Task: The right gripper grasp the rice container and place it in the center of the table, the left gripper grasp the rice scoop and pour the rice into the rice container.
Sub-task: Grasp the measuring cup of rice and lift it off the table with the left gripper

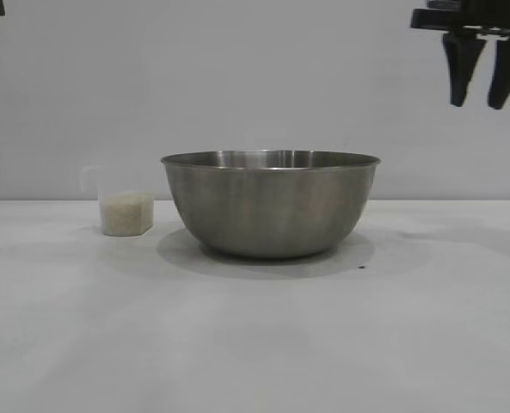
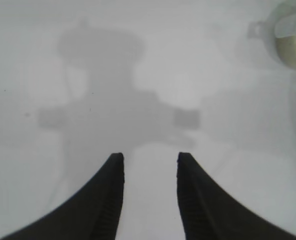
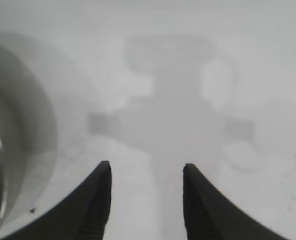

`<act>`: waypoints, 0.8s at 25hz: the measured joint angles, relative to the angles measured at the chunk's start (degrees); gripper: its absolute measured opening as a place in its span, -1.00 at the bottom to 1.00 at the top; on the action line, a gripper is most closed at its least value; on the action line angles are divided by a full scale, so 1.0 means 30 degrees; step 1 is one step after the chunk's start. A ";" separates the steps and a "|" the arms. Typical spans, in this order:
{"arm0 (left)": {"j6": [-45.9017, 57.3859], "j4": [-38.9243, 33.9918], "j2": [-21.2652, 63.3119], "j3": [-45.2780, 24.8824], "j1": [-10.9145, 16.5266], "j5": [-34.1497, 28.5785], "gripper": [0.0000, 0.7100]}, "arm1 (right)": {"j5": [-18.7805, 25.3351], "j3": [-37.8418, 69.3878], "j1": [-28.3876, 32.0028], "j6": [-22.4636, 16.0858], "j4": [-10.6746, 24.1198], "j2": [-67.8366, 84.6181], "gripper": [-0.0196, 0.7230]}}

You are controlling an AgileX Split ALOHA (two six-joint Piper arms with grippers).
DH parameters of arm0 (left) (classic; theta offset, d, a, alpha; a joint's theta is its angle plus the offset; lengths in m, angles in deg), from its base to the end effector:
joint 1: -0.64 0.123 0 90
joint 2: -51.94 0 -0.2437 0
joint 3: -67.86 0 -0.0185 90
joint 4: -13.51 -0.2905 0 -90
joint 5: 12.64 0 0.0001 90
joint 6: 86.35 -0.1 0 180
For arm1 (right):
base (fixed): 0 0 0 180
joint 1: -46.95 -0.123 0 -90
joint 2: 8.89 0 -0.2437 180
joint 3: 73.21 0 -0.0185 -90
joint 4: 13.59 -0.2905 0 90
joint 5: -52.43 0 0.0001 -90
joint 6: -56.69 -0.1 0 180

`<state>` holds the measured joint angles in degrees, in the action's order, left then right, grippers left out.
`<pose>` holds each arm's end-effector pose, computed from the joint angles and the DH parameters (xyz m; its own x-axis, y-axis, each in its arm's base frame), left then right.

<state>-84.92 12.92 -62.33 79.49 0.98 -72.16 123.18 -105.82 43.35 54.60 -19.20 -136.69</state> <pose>0.4182 0.0034 0.2044 -0.9515 -0.0254 -0.3065 -0.0274 0.9996 0.0024 0.4631 0.0384 0.2111 -0.9713 0.0075 -0.2377 -0.0183 0.9942 0.1061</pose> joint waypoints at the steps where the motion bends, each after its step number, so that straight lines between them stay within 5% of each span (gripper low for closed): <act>1: 0.0000 0.0000 0.0000 0.0000 0.0000 -0.0055 -0.23 | 0.0000 0.0000 0.0197 0.0000 0.0043 0.0074 -0.22; 20: -0.0040 0.0000 0.0000 0.0000 0.0000 -0.0136 -0.23 | 0.0071 0.0000 0.0319 0.0486 0.0897 0.0148 -0.22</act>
<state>-85.04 12.92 -62.33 79.49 0.98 -72.57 123.40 -105.82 44.31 56.06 -16.51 -136.24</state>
